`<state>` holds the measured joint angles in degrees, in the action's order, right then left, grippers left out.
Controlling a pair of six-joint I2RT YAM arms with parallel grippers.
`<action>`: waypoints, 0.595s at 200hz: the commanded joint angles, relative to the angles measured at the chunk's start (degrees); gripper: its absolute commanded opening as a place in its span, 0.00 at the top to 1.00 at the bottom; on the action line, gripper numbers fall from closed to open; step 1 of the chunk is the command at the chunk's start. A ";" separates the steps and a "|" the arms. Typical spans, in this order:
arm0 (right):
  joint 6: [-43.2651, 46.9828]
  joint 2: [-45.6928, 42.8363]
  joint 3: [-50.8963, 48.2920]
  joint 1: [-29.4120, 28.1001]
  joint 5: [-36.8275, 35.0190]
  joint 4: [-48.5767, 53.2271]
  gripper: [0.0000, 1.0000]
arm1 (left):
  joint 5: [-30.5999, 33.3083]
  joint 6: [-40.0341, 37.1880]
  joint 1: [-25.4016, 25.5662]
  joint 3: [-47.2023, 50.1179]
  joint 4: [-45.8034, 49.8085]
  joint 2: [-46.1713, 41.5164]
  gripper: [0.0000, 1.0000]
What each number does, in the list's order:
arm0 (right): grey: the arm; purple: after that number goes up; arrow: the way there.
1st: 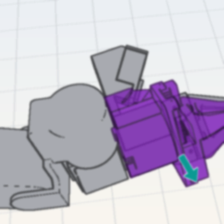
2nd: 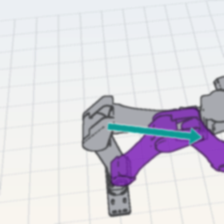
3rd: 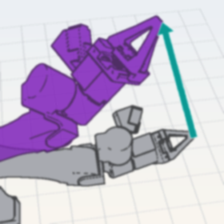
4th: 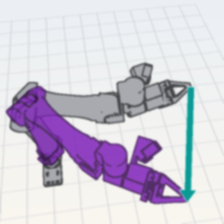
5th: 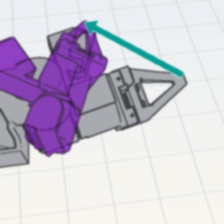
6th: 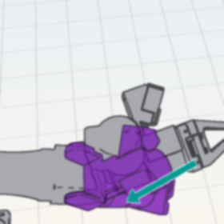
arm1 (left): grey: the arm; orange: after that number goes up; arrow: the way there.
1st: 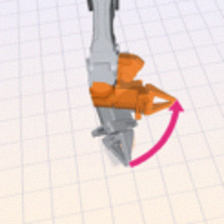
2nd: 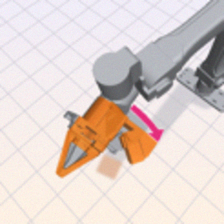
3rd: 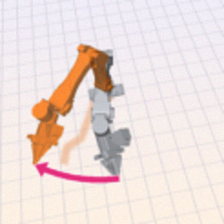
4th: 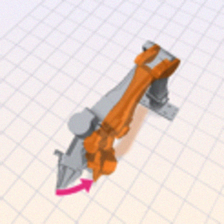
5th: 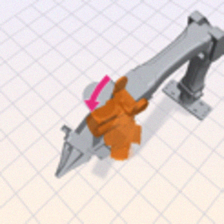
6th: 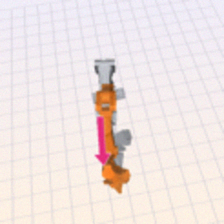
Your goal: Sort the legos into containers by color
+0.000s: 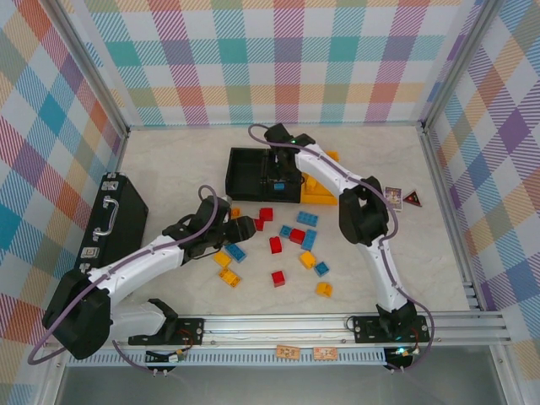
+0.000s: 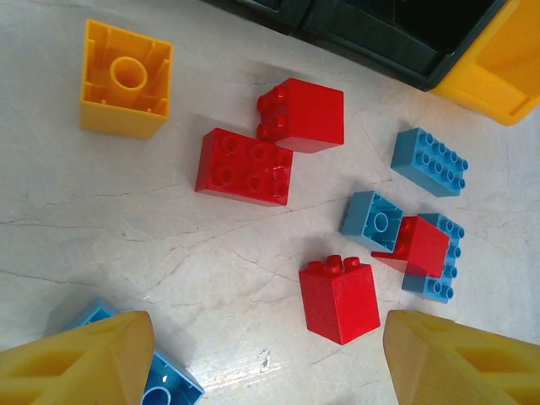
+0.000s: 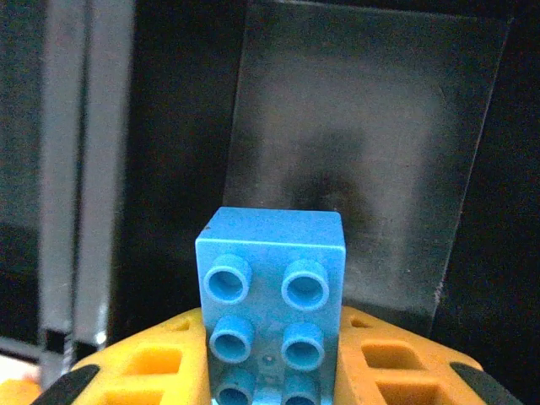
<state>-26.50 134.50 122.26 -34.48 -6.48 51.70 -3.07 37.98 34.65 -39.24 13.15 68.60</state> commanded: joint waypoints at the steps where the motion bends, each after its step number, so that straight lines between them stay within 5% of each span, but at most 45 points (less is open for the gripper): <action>1: 0.27 1.02 2.41 -0.24 -1.11 3.16 0.73 | 1.46 0.50 -0.65 1.03 2.17 -1.88 0.28; 80: 1.18 -3.30 0.65 -0.33 -0.88 2.09 0.52 | 3.32 0.91 -1.01 -0.32 4.68 -1.65 0.27; 119: 1.82 -9.25 -3.88 -0.41 -0.65 -0.01 0.50 | 3.34 0.83 -1.08 -1.53 5.31 -0.47 0.27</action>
<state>-26.02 132.42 120.55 -34.50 -6.94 52.93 -0.38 38.17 34.30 -38.85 16.64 67.77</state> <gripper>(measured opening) 0.496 0.734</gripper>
